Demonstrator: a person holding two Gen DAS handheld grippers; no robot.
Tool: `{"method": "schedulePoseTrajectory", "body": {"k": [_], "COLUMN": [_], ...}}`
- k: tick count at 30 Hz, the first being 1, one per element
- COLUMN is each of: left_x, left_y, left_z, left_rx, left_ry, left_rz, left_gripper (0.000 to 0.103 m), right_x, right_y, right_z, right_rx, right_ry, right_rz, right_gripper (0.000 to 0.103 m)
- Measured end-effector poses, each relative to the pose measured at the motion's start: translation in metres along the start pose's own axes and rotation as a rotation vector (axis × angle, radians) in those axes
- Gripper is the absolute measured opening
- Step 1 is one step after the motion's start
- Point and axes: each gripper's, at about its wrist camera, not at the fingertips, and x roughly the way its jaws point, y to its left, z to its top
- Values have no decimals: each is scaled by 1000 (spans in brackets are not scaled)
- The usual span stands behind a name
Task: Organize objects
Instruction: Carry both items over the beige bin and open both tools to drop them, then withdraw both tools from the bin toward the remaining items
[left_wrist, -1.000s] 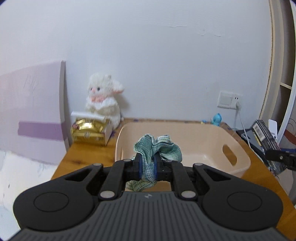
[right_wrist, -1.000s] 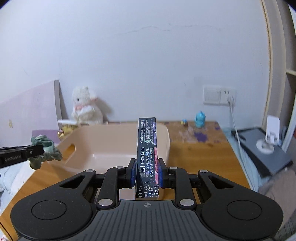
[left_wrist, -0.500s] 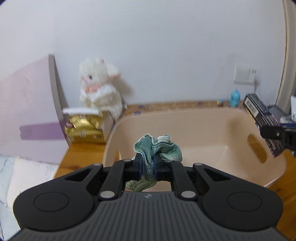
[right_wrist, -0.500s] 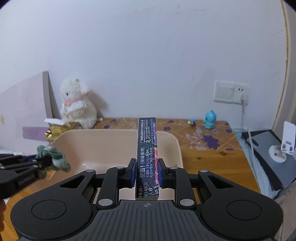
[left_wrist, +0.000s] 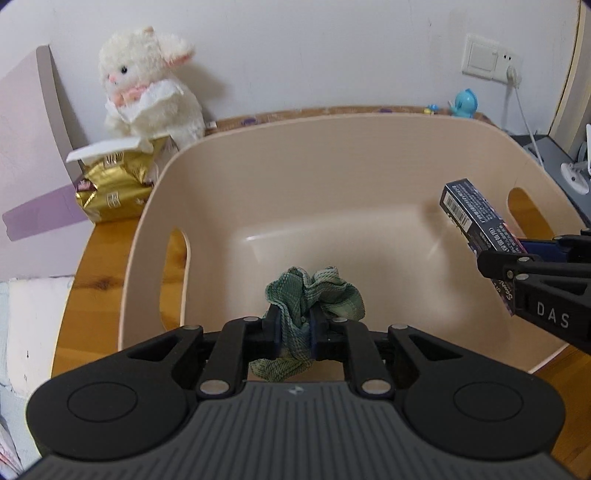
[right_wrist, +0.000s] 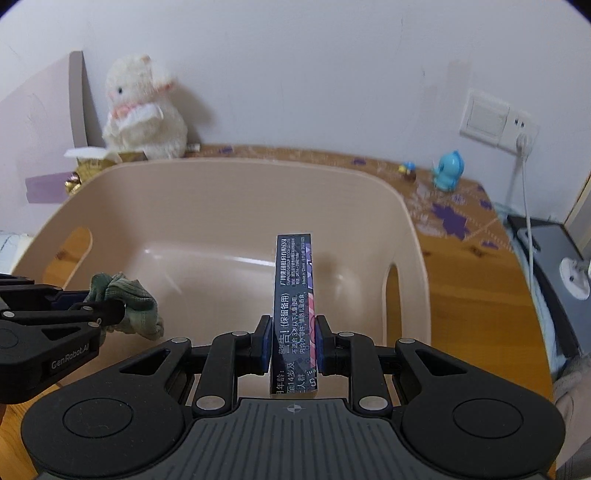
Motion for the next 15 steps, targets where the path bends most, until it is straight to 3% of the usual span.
{"method": "schedulePoseTrajectory", "body": {"k": [1, 3, 4, 6, 8, 15], "left_x": [0, -3, -7, -16, -25, -60], "left_y": [0, 0, 1, 2, 3, 7], "left_z": [-1, -2, -2, -1, 0, -5], "left_rx": [-1, -2, -5, -15, -24, -56], "left_ry": [-2, -15, -29, -61, -91, -172], "left_rz": [-5, -7, -6, -5, -8, -5], "left_gripper": [24, 46, 52, 70, 75, 82], "right_x": [1, -2, -6, -14, -25, -74], "right_y": [0, 3, 2, 1, -2, -7], "right_z": [-1, -2, -3, -3, -3, -10], "right_rx": [-4, -14, -17, -12, -4, 10], "right_ry": [1, -15, -31, -59, -93, -196], "right_rz": [0, -17, -20, -18, -12, 13], "right_gripper": [23, 33, 35, 54, 67, 85]}}
